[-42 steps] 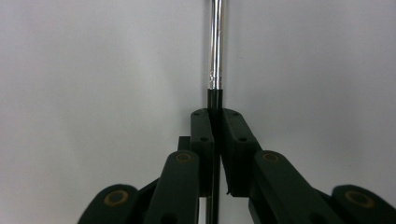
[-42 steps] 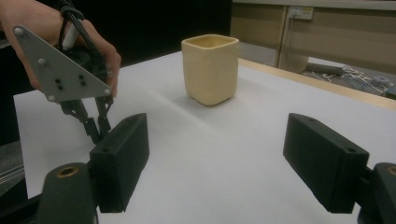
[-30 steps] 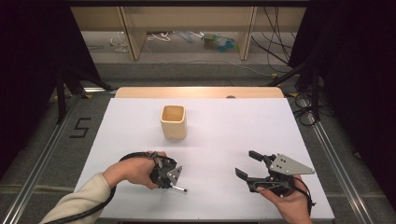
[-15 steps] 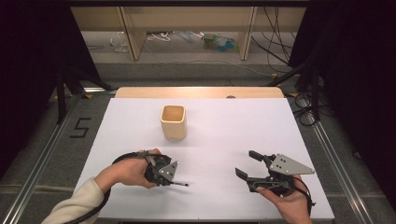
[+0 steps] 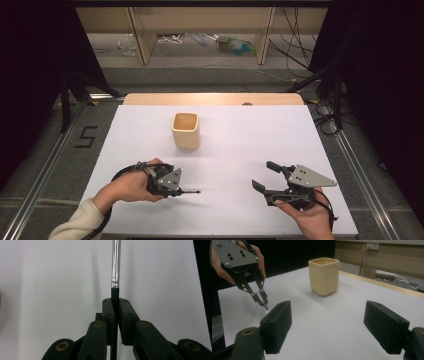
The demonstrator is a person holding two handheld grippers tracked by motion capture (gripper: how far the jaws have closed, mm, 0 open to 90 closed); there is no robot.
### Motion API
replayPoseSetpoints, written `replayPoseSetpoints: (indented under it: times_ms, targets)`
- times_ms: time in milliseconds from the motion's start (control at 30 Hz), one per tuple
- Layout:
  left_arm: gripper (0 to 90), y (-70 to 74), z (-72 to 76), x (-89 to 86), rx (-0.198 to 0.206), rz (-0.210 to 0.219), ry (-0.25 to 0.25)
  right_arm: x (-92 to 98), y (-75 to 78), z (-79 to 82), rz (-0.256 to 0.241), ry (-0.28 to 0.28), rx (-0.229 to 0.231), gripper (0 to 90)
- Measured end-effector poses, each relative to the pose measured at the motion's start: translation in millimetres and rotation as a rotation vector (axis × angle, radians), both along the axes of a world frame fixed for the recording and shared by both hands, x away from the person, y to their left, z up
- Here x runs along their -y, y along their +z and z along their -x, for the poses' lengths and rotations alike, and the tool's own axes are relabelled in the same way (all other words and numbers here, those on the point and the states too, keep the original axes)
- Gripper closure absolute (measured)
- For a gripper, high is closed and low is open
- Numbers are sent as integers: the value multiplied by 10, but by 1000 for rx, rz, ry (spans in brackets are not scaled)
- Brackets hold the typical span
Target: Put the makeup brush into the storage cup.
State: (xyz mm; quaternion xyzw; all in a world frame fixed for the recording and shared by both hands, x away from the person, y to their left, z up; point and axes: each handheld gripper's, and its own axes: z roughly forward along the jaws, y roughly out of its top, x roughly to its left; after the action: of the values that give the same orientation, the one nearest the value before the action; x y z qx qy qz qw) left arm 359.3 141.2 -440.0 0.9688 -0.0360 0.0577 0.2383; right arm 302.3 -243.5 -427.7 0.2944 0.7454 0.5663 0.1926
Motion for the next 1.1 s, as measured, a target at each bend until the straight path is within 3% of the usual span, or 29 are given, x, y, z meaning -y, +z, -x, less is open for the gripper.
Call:
replayPoseSetpoints:
  times_ms: [500, 600, 633, 967, 1033, 1067, 1100]
  targets:
    - [839, 42, 11, -92, 6, 69, 40, 6, -10, -12, -8, 11, 6, 237]
    - [839, 56, 13, -103, 14, 90, 51, 14, -6, -13, 4, 5, 13, 236]
    - [839, 51, 28, -107, 6, 125, 77, 13, -4, 0, 0, 2, -8, 237]
    - [839, 76, 19, -163, 21, 159, 93, 15, -4, 0, 0, 2, -6, 237]
    - [839, 73, 22, -168, 19, 187, 110, 15, -3, 0, -1, 2, -7, 237]
    - [839, 72, 24, -170, 17, 199, 120, 9, -8, -4, -12, 7, -4, 236]
    - [839, 72, 25, -171, 18, 204, 120, 12, -11, -20, -10, 4, 26, 236]
